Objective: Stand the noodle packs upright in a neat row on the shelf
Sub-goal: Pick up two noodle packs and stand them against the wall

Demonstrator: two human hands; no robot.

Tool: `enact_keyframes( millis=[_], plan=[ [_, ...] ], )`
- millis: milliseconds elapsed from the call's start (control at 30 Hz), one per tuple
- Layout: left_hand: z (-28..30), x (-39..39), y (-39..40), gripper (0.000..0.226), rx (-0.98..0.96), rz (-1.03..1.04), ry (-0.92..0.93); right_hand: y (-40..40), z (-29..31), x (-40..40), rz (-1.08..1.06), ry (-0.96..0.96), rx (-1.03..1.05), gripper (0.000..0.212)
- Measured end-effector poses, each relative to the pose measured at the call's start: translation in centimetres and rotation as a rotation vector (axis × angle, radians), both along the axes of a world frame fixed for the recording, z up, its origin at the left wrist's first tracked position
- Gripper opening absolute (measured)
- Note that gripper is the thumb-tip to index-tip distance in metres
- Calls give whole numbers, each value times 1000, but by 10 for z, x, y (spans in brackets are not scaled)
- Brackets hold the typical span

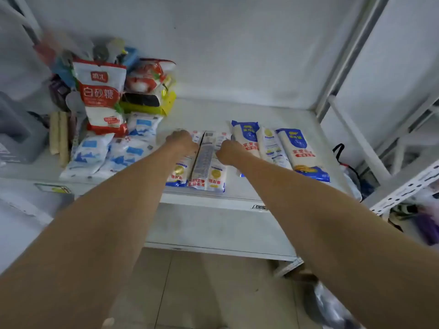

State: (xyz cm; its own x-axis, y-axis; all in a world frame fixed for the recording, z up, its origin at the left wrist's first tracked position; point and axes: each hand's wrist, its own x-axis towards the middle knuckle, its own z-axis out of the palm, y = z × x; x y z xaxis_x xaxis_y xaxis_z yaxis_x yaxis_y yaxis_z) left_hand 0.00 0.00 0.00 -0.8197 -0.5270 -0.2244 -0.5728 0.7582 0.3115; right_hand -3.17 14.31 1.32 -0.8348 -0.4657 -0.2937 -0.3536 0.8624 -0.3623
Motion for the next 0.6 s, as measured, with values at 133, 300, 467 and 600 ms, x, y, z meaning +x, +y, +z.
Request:
enact_keyframes(
  millis=[133,300,467,600],
  plan=[
    [-4,0,-5,65,24,143,-76,-6,-12,-16,-10,-77,-8,31],
    [-16,1,-6,54,38,188,-134,-18,-34,-33,-96,-191,-79,32],
    [-25,-4,-22,43,55,260,-114,-27,-49,-45,-212,-302,-206,52],
    [-18,-5,-35,54,165,290,-155,-29,-51,-51,-362,-459,-330,58]
  ],
)
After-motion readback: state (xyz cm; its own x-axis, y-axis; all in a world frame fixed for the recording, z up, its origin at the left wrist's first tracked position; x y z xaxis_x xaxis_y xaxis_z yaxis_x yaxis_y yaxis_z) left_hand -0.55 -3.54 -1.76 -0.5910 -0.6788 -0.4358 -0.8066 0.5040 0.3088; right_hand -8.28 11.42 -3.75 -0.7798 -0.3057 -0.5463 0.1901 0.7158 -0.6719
